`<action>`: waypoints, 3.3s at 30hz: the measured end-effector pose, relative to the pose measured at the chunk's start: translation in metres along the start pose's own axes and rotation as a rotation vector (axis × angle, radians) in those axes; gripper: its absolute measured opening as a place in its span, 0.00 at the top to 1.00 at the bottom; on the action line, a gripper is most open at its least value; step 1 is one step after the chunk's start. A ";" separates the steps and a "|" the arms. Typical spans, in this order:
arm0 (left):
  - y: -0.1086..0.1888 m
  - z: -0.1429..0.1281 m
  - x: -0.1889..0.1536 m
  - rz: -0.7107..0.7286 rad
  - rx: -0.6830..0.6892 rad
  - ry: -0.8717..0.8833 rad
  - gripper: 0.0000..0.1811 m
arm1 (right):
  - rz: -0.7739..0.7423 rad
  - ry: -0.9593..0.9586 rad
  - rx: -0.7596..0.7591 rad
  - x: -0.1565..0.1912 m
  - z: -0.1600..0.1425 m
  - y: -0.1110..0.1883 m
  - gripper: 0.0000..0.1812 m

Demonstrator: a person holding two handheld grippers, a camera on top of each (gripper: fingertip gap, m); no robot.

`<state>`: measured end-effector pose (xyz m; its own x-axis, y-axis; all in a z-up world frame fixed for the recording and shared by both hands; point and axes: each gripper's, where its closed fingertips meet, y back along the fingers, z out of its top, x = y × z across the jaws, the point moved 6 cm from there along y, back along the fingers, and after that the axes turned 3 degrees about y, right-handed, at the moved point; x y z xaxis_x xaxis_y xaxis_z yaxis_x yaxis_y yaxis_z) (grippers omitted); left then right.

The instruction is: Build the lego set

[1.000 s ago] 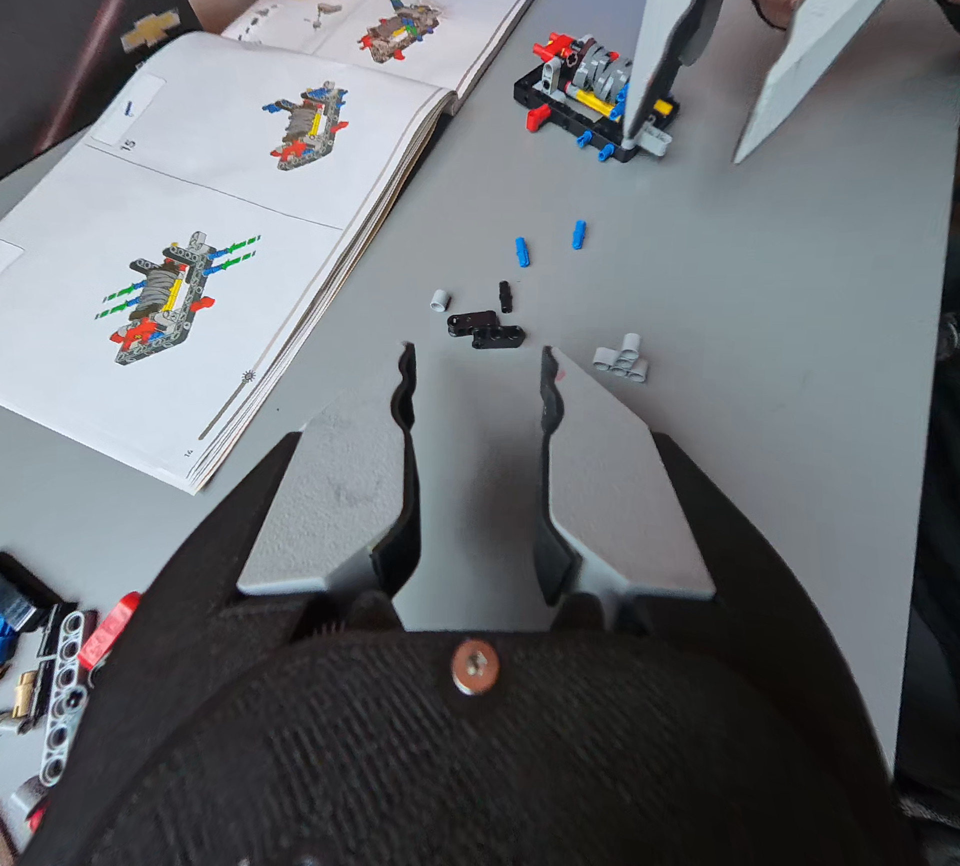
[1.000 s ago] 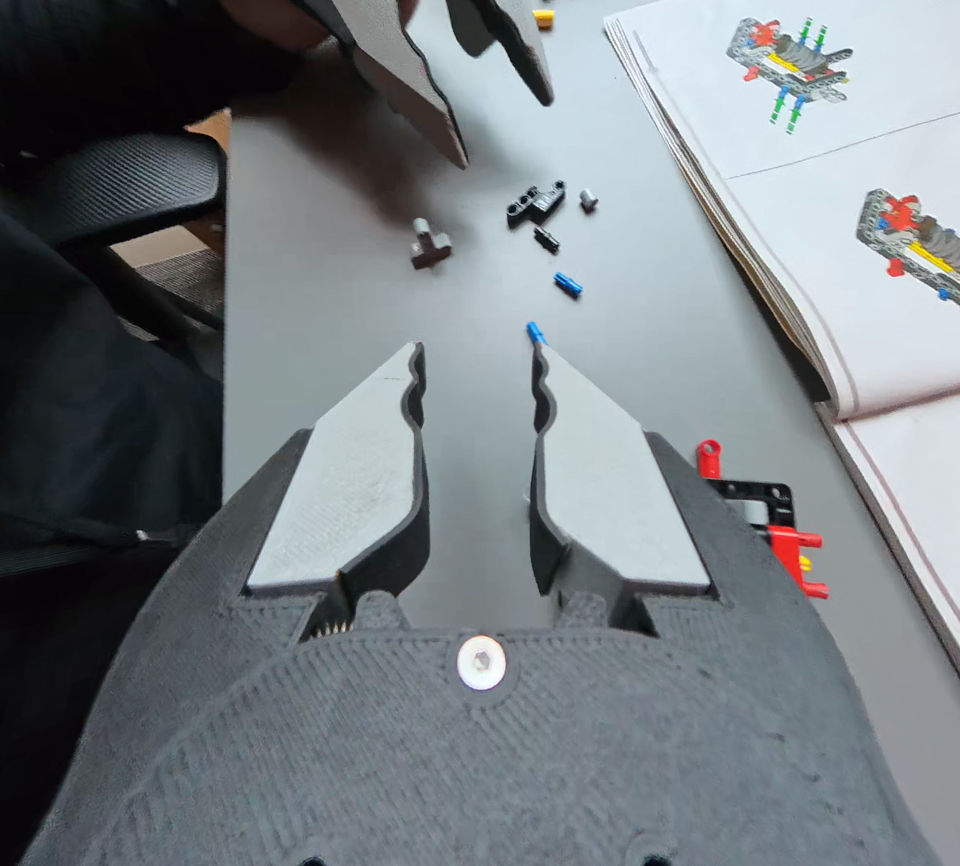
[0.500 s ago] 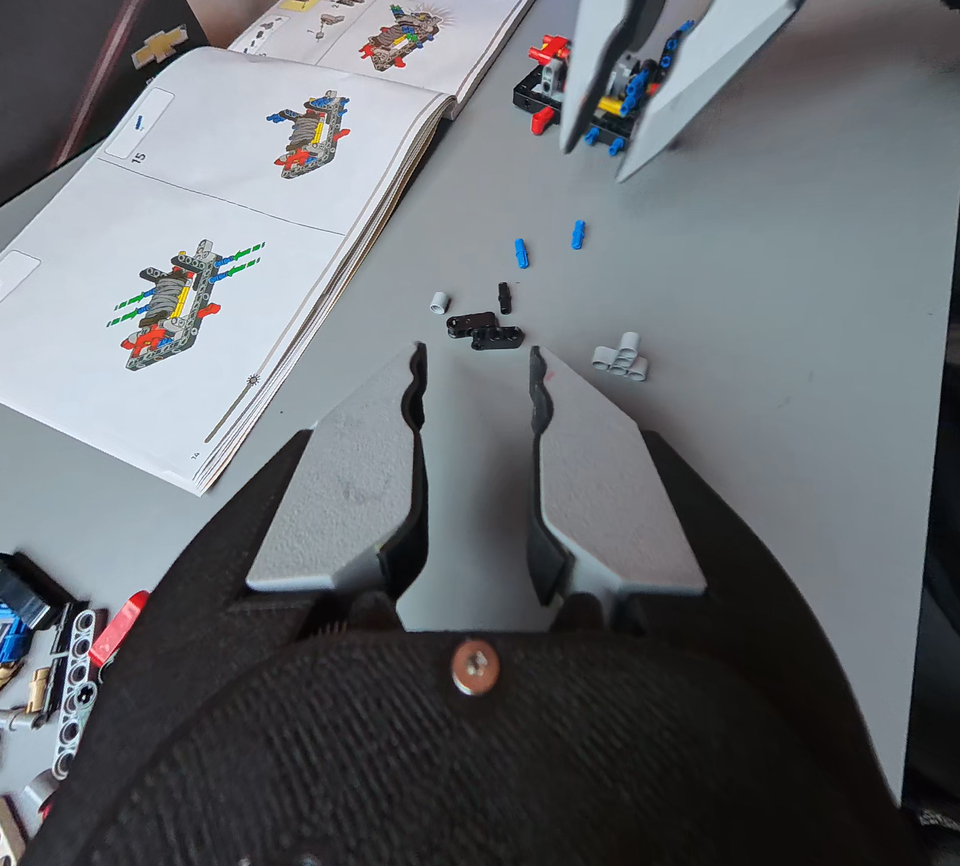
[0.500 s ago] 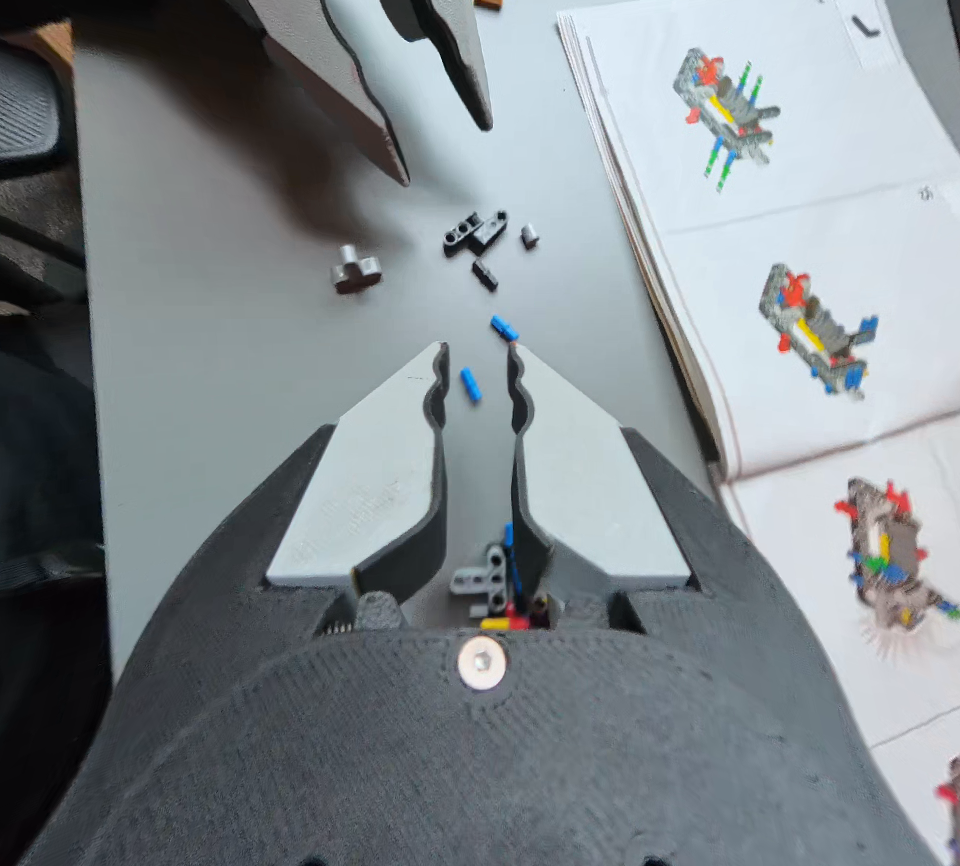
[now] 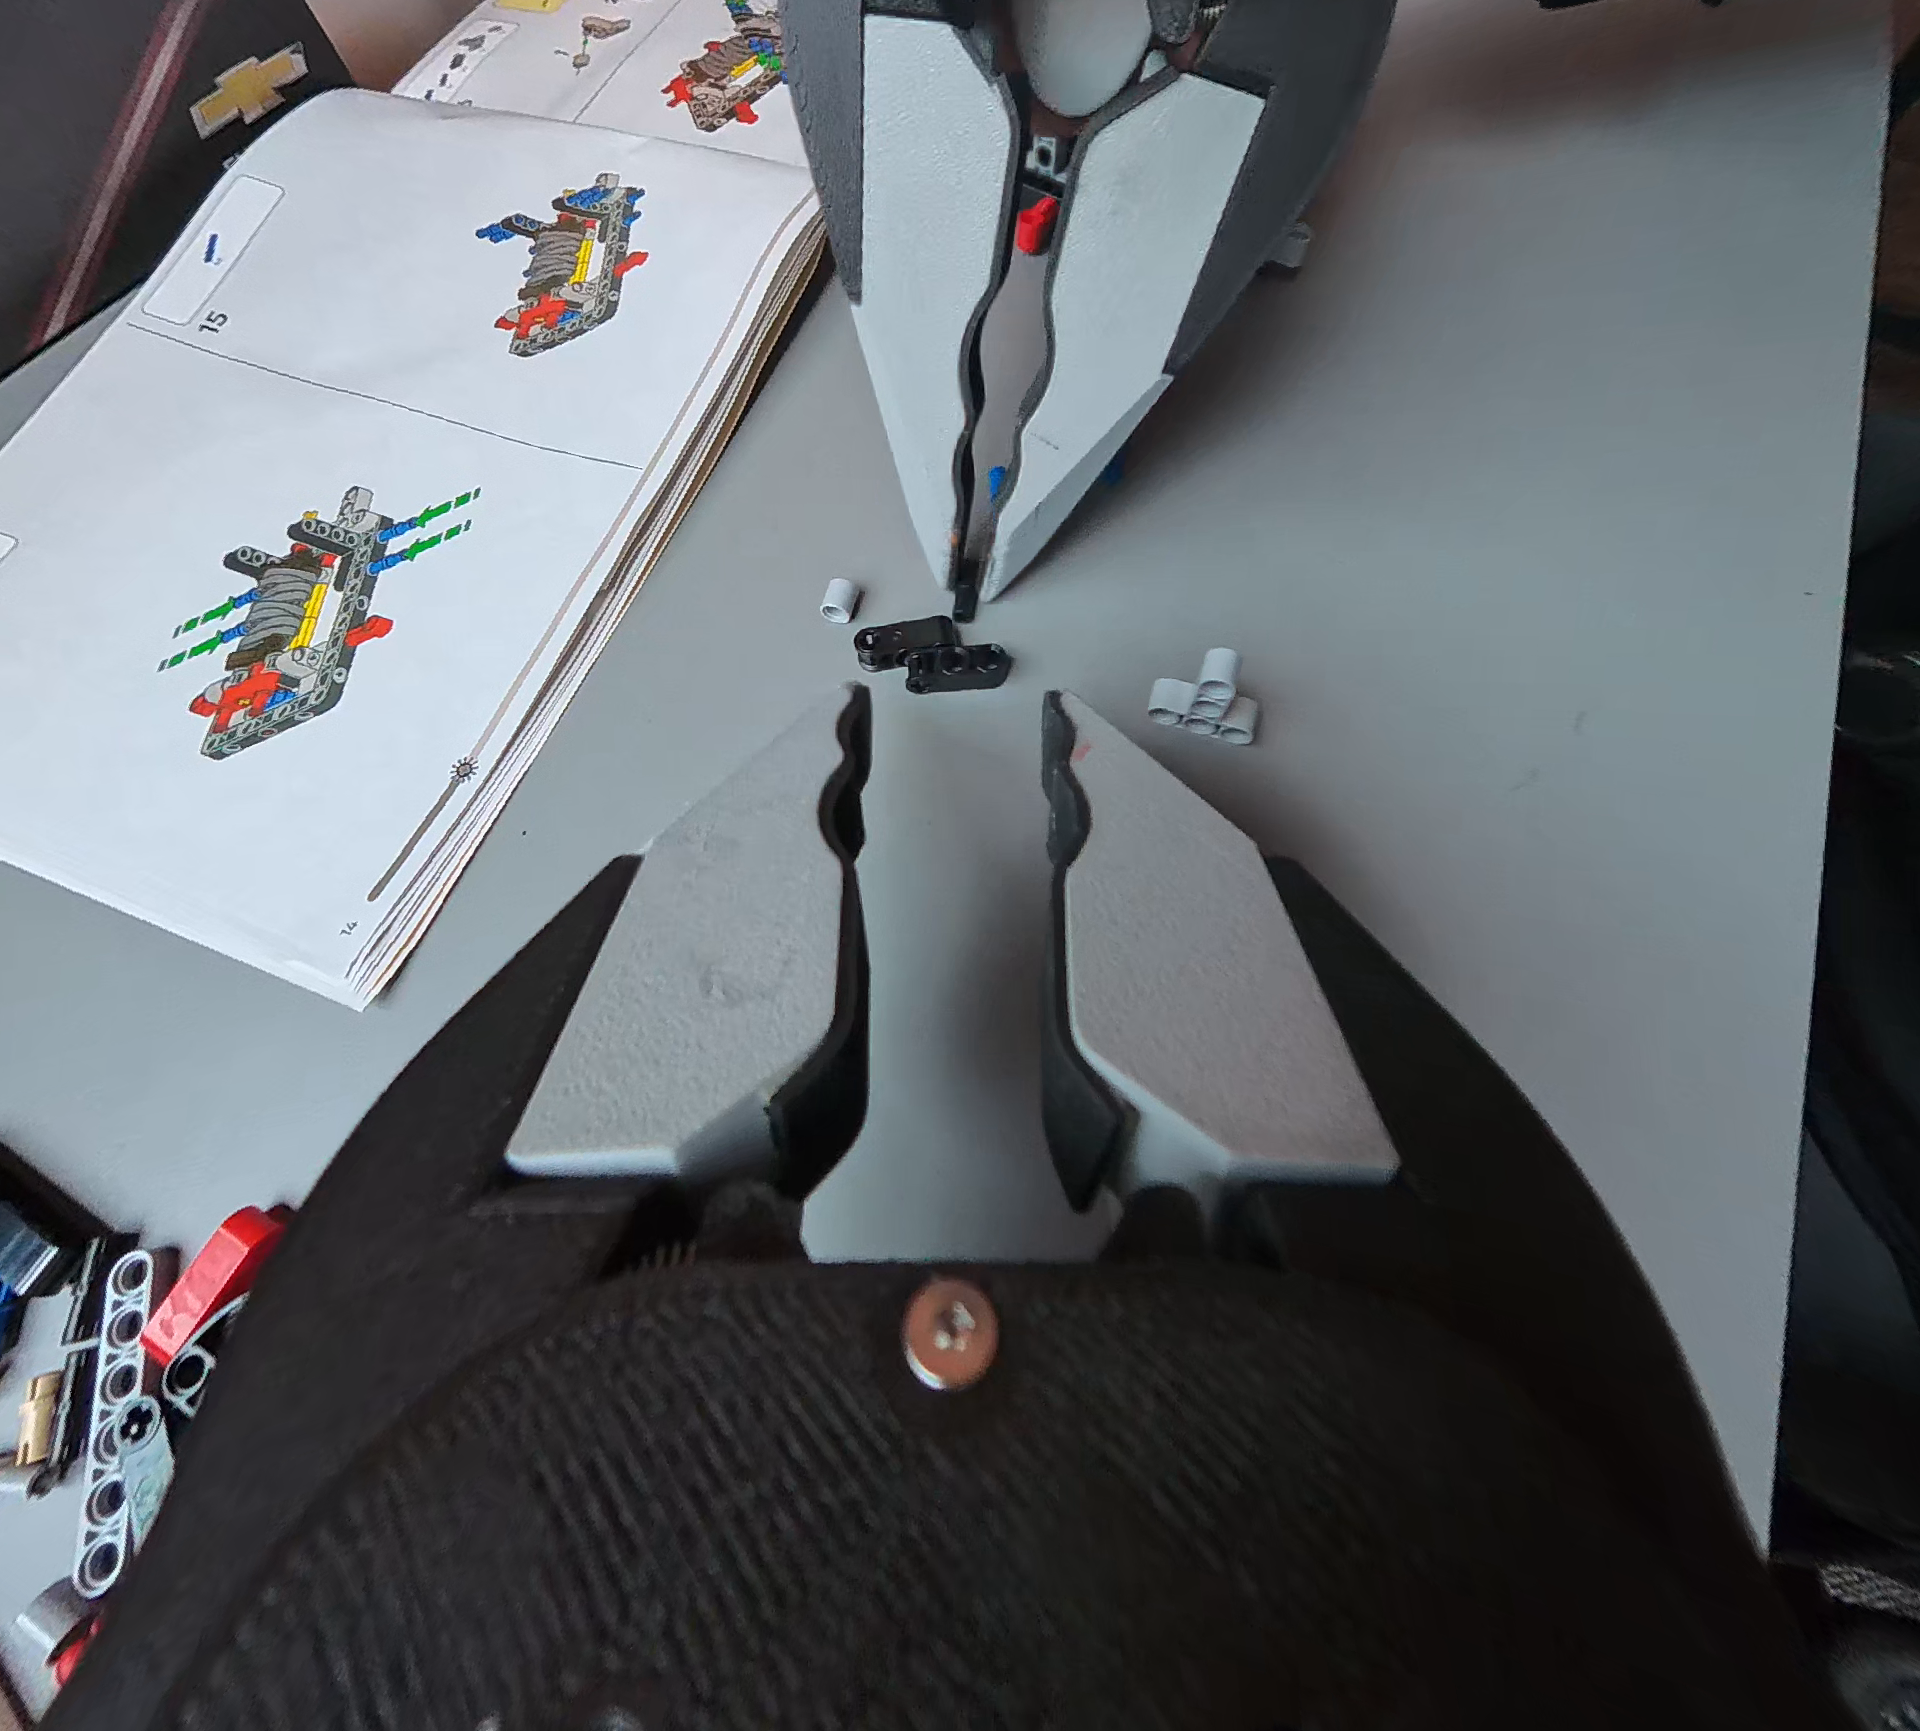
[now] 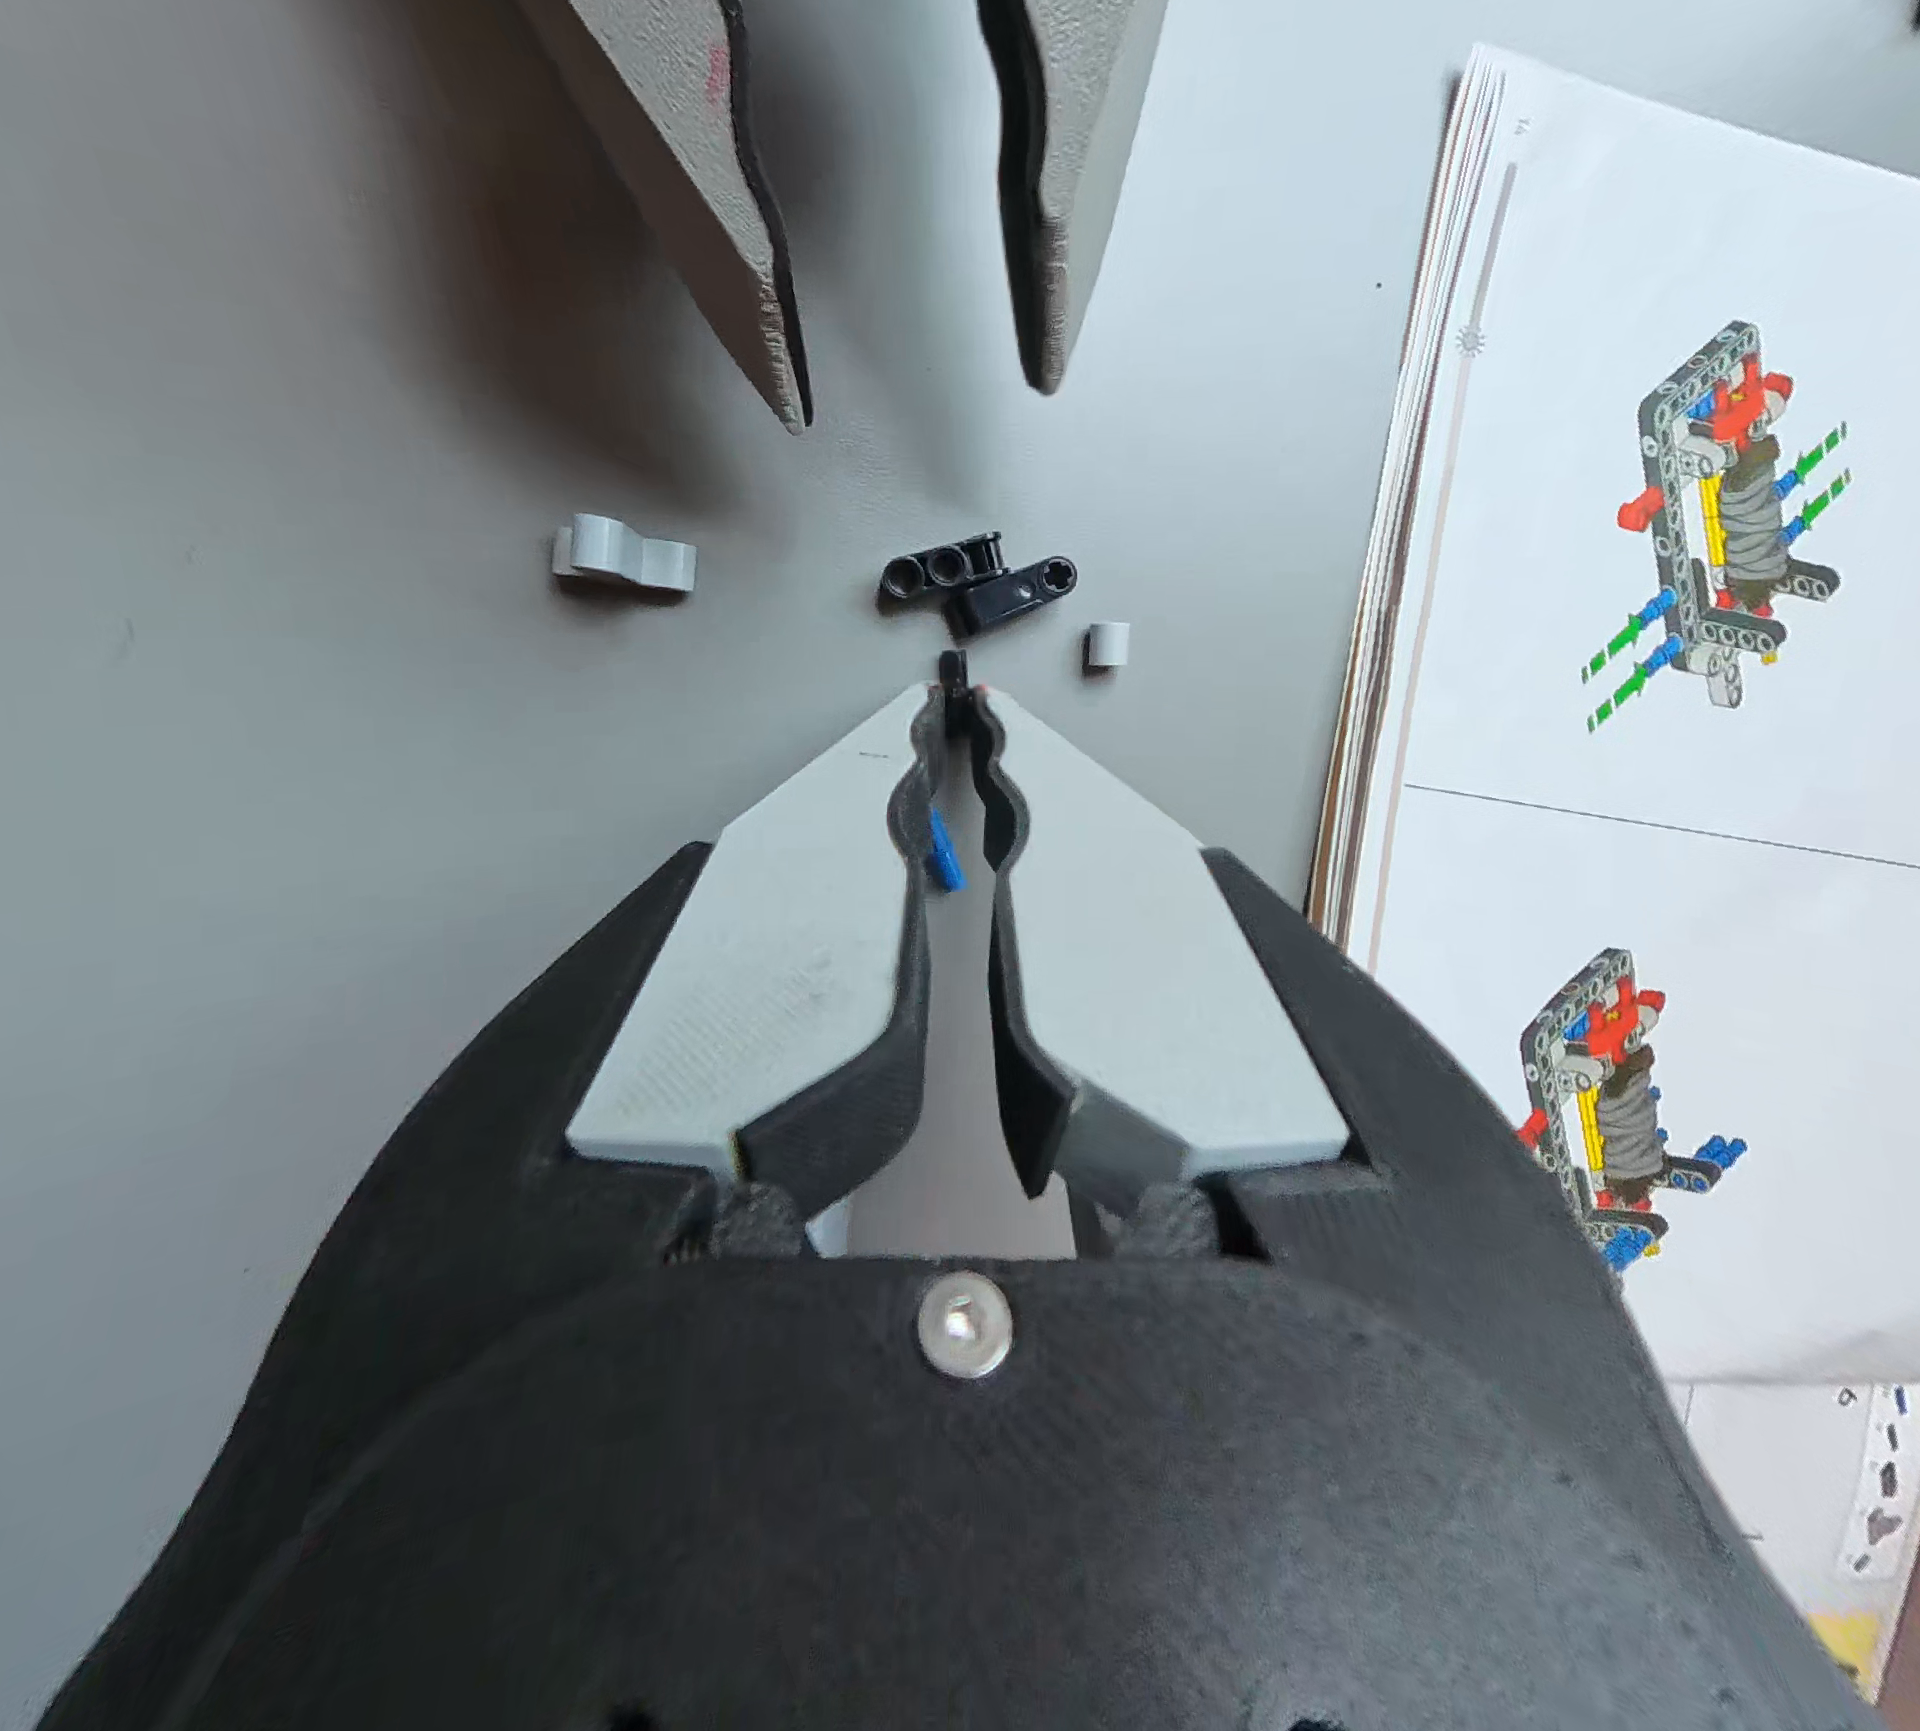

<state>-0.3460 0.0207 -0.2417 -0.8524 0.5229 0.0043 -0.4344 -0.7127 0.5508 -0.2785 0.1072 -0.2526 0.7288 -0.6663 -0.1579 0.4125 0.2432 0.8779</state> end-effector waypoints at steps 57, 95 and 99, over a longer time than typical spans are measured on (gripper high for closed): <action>-0.036 0.058 -0.022 -0.005 -0.085 -0.516 0.99 | 0.124 -0.479 -0.524 0.011 -0.026 0.062 0.98; -0.008 0.073 -0.042 -0.273 -0.243 -0.222 0.99 | -0.051 -0.409 -0.675 0.061 -0.009 0.096 0.91; -0.007 0.075 -0.052 -0.270 -0.239 -0.267 0.99 | -0.080 -0.411 -0.665 0.060 -0.007 0.100 0.93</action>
<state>-0.2770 0.0339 -0.1832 -0.6081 0.7849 0.1192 -0.7129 -0.6059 0.3531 -0.1899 0.0966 -0.1777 0.4759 -0.8754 0.0848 0.7904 0.4680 0.3954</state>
